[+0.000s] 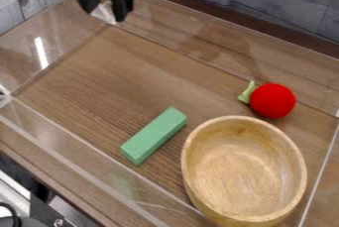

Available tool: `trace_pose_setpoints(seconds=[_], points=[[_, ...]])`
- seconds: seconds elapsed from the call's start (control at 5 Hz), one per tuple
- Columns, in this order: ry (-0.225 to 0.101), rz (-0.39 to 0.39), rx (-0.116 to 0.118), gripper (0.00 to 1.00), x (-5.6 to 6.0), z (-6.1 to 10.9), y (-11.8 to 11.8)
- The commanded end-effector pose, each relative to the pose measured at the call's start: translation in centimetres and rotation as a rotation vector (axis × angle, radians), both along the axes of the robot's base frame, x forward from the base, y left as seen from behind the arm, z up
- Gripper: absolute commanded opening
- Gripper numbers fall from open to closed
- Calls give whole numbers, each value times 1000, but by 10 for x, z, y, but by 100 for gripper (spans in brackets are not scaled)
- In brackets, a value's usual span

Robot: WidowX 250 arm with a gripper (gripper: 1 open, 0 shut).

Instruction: Move the red fruit to the right

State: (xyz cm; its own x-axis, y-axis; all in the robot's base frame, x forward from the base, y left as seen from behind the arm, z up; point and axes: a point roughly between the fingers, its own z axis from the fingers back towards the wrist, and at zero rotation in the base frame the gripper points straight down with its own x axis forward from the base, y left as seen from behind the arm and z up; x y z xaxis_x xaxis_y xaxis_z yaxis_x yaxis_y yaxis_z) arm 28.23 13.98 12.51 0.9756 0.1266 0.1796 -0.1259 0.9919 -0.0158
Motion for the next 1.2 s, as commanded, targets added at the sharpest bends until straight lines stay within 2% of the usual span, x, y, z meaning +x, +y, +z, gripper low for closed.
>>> trace_pose_setpoints(seconds=[0.0, 0.4, 0.8, 1.0], points=[[-54, 40, 44, 100, 10, 9, 17], [-57, -37, 60, 100, 20, 5, 27], [-57, -93, 70, 100, 32, 3, 10], [-60, -118, 79, 100, 29, -5, 11]])
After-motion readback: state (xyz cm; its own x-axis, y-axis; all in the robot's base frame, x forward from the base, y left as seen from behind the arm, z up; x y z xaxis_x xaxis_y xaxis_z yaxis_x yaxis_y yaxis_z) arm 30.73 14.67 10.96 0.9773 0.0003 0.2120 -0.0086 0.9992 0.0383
